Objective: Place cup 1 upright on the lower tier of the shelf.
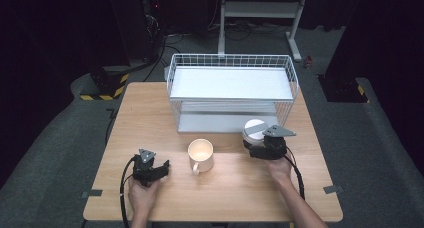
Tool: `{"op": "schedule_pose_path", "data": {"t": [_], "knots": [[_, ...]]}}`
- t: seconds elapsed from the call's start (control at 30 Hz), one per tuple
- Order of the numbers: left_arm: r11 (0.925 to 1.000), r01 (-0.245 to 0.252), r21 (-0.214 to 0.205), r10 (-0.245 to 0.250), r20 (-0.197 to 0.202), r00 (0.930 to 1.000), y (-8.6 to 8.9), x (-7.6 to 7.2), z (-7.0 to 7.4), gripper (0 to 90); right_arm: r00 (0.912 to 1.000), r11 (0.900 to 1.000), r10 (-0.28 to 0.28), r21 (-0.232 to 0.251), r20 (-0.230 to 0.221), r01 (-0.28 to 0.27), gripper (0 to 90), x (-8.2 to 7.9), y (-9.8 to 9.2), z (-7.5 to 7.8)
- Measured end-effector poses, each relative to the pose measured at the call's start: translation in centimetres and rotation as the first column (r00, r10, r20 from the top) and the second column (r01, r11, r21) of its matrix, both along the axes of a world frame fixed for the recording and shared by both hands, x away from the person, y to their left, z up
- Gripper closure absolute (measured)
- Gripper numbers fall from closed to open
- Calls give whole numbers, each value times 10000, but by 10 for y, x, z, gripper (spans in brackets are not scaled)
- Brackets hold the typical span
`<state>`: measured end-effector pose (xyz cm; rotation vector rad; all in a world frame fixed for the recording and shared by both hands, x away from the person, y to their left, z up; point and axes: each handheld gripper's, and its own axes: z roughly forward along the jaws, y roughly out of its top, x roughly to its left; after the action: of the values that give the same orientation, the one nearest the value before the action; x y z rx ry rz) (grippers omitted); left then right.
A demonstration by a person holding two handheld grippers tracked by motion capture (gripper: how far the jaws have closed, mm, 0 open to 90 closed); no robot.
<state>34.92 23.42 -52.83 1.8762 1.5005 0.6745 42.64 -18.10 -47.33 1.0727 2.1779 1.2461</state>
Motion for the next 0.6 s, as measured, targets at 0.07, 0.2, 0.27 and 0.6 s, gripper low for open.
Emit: {"op": "schedule_pose_path", "data": {"t": [0.07,0.2,0.27,0.6], "knots": [[10000,1,2,-1,0,10000,0,0,0,271,10000,10000,-11,83,-26,12,185,1,-1,1],[10000,1,0,-1,0,10000,0,0,0,271,9999,9999,-44,137,-95,45,185,2,-2,2],[10000,7,-10,-7,-10,10000,0,0,0,271,9999,9999,-53,130,-112,55,185,3,-3,3],[10000,46,3,-46,7,10000,0,0,0,272,9999,9998,-64,162,-86,65,185,10,-4,9]]}}
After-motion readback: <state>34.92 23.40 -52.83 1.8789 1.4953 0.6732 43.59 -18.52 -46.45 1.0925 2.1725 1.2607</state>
